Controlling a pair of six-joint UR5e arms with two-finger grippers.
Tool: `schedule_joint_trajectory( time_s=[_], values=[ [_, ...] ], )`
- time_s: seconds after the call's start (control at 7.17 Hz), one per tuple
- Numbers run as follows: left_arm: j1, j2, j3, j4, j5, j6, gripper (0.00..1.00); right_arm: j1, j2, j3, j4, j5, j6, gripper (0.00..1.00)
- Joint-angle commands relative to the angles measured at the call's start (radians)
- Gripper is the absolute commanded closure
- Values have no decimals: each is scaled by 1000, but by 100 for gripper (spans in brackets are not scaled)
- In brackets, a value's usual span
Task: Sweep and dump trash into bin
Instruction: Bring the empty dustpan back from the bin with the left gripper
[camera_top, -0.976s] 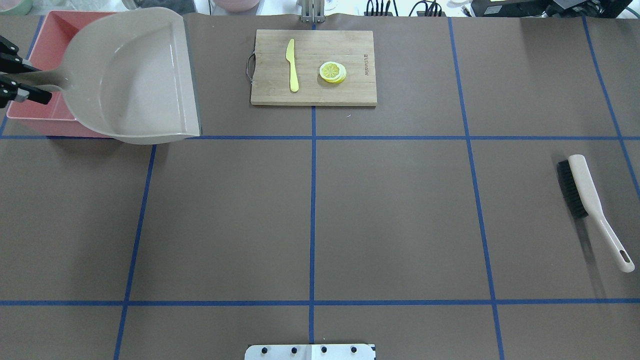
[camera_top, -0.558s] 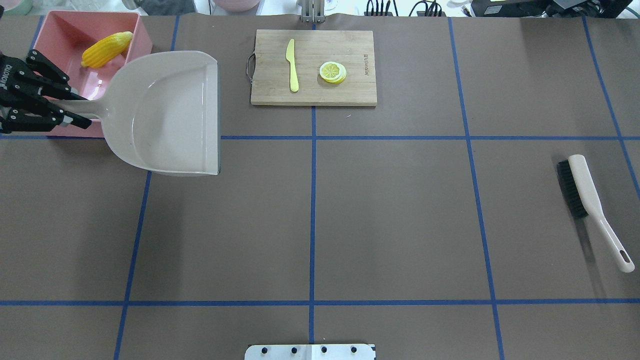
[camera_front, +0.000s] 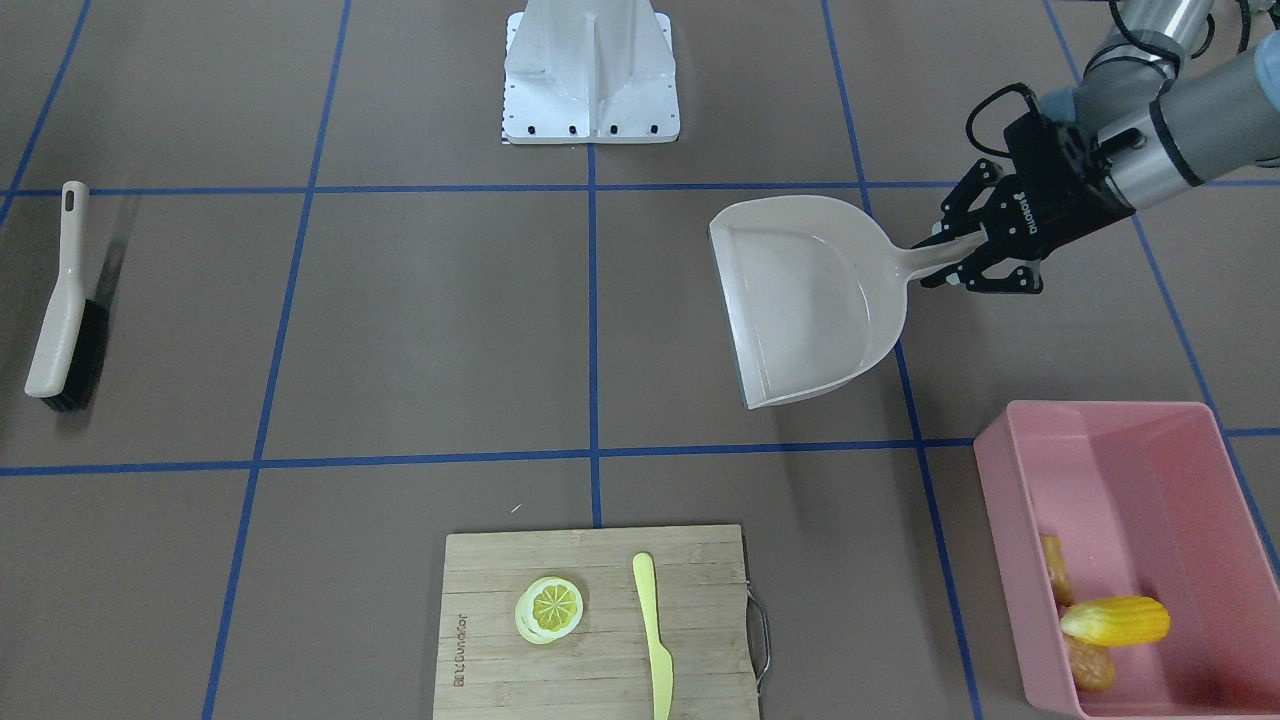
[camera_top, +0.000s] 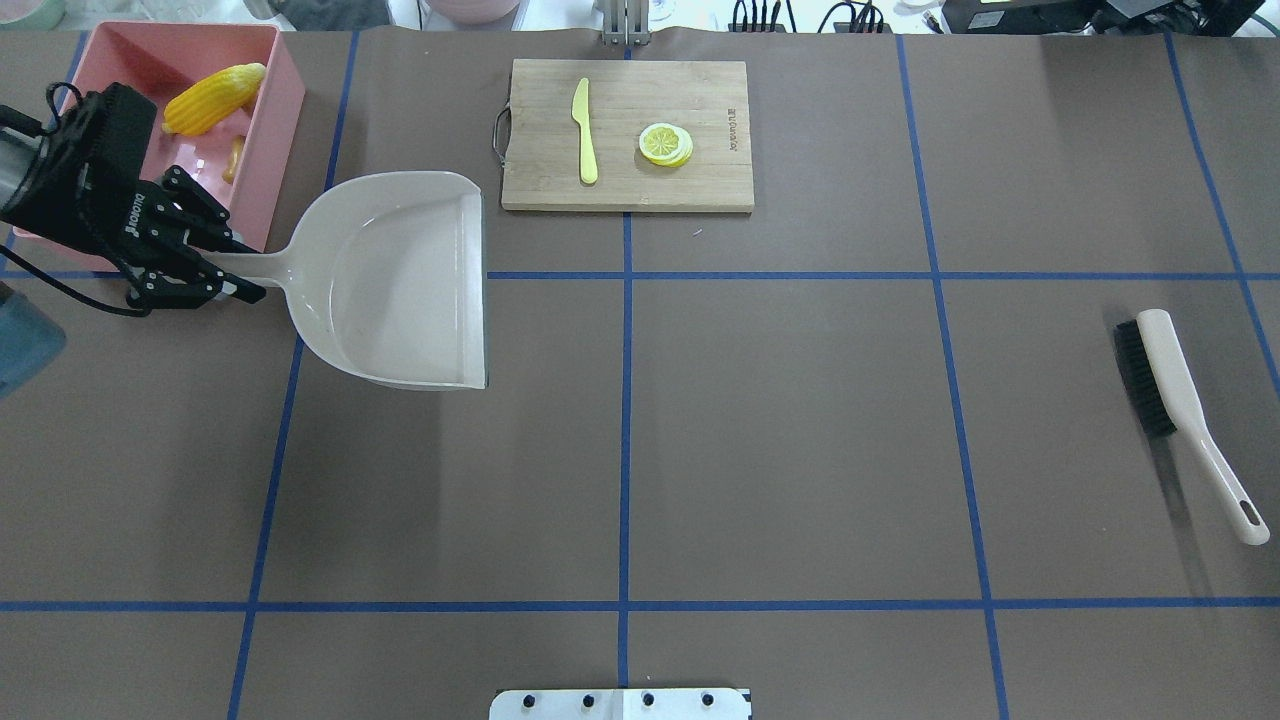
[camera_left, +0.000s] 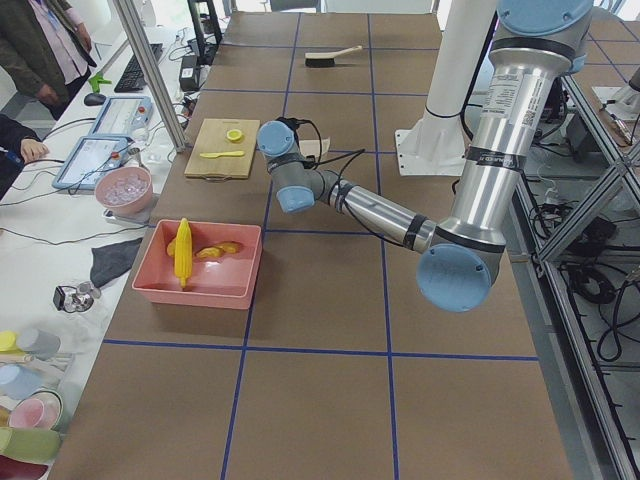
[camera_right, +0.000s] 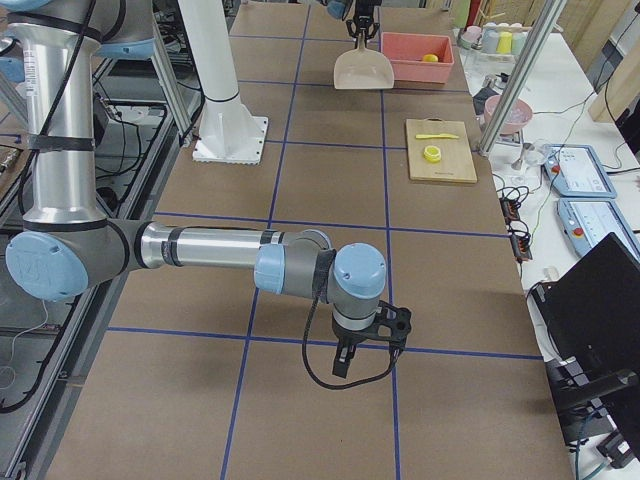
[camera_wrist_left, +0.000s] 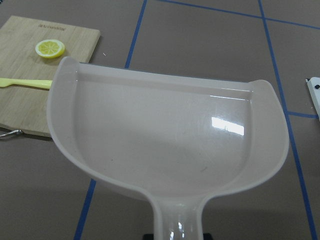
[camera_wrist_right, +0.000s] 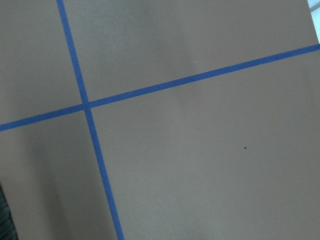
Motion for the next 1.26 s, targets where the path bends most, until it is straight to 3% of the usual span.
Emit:
schedule_joint_trajectory(
  time_s=[0.0,0.28,1.12],
  values=[
    [58,-20,64,-3,45,90,100,0,-2,6,-1,3,0,0],
    [66,-20,121,-5,65,266,100,0,-7,19,-1,4,0,0],
    [122,-66,166,-1,90,248,100,0,-8,19,0,26,-14,0]
  ],
)
